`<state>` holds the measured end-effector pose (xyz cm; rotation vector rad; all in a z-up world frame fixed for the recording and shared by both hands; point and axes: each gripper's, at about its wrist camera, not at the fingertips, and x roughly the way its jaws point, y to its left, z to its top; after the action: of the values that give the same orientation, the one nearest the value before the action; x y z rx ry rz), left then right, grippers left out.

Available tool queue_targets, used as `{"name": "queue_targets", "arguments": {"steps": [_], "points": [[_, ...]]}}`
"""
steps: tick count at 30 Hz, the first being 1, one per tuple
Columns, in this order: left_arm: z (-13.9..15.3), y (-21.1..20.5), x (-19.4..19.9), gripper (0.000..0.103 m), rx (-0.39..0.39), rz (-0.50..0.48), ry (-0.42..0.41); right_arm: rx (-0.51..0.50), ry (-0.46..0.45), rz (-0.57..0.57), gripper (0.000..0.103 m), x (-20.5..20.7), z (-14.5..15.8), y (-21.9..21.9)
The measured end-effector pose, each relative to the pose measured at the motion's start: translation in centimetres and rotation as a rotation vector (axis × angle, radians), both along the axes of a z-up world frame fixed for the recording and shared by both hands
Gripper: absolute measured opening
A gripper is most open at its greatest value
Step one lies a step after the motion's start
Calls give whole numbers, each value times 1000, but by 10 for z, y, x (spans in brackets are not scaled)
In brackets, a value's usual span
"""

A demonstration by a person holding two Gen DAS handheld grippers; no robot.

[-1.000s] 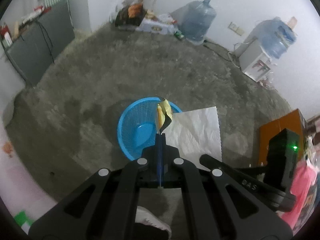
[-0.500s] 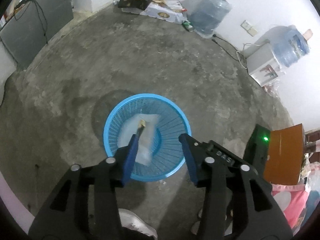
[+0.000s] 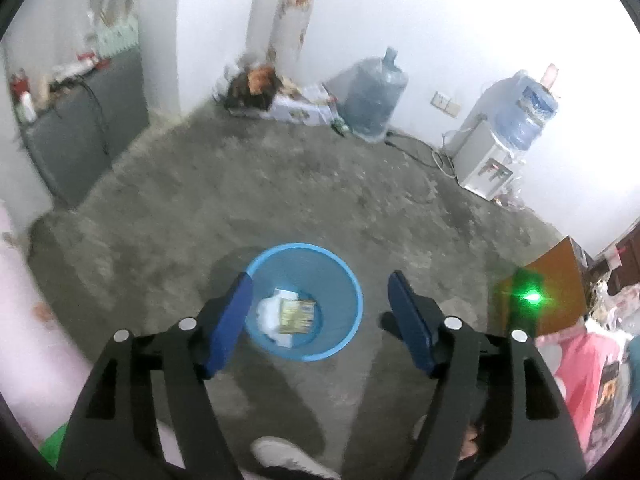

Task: Collect trash
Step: 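Open both grippers to drop the tissue and wrapper into the basket, then move both grippers back over the table clutter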

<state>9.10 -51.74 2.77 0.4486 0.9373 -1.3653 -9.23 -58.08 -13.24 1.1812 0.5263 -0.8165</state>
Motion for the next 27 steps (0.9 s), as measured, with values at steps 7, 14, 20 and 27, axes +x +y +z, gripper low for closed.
{"name": "queue_targets", "arguments": {"steps": [7,14,20,27], "points": [[64,133,0,84,-68,73,15,-317,113,119,97,-6,103,94],[89,268,1,84,-103,185,35,-412,156,273,97,14,141,169],[96,376,-1,84,-167,356,-43,-642,273,428,97,50,165,237],[99,497,17,84,-296,645,-36,-826,202,582,97,70,197,298]]}}
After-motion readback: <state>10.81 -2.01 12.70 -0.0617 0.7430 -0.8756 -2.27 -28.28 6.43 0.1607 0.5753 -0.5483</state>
